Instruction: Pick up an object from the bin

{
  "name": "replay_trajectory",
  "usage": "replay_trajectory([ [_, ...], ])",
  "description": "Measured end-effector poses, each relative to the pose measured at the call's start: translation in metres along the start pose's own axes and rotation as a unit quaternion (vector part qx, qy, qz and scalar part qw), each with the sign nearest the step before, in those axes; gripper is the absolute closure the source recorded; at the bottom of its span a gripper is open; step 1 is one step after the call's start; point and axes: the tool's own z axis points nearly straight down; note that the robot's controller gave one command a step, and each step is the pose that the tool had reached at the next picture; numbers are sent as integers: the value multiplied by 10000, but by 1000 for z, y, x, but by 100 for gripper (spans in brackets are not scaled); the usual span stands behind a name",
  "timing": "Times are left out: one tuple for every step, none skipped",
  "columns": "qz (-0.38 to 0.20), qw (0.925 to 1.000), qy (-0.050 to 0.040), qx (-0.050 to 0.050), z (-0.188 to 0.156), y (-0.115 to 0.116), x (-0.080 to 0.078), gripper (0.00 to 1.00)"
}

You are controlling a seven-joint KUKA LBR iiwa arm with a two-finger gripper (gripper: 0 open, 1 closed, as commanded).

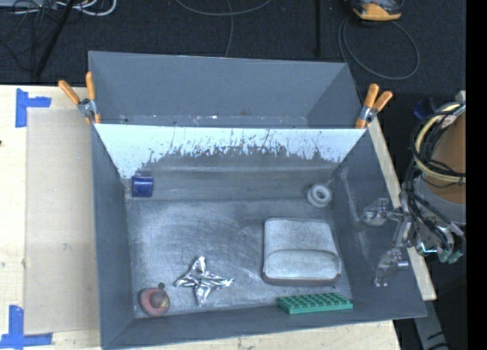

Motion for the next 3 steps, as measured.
replay_trajectory([
  [368,9993,-4,-14,94,73,-14,0],
  [-1196,9926,-189,31,117,48,-15,0],
  [-616,9981,-66,26,72,-8,-12,0],
])
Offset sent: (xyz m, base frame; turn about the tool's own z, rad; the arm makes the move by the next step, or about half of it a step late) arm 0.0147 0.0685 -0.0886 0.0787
